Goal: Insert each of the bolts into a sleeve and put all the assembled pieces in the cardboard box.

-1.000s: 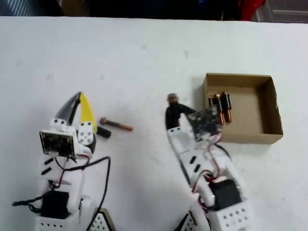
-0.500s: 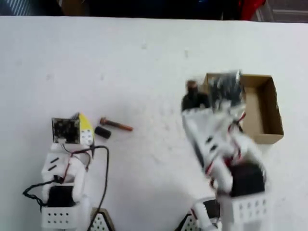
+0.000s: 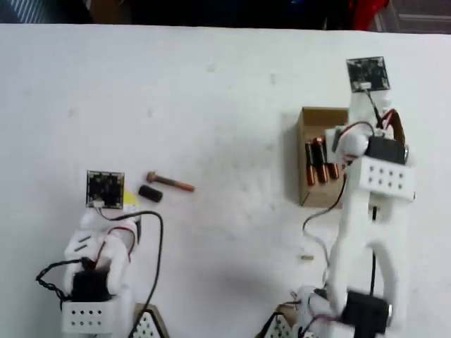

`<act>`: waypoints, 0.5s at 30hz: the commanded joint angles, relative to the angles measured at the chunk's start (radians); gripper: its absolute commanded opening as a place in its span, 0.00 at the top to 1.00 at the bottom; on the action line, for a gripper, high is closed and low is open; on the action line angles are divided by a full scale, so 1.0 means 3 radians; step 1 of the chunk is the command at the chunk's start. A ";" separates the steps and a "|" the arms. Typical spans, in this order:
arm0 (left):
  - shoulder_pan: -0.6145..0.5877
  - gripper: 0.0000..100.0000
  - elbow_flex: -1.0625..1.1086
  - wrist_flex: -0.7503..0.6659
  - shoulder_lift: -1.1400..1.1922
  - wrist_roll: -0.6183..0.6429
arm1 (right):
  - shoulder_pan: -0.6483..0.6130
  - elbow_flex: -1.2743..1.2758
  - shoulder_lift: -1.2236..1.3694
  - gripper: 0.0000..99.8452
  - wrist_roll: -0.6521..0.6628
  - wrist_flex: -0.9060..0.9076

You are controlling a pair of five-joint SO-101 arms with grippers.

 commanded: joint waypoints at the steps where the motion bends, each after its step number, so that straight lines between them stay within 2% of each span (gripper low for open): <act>1: -0.0013 0.98 -0.0005 0.0302 -0.0023 -0.0041 | 0.0182 -0.0215 0.0355 0.98 0.0138 -0.0304; 10: -0.0023 0.98 -0.0005 0.0885 -0.0023 -0.0046 | 0.0330 -0.0511 0.1225 0.98 0.0245 -0.0555; 15: -0.0028 0.98 -0.0005 0.0900 -0.0023 -0.0046 | 0.0355 -0.0875 0.1731 0.98 0.0245 -0.0499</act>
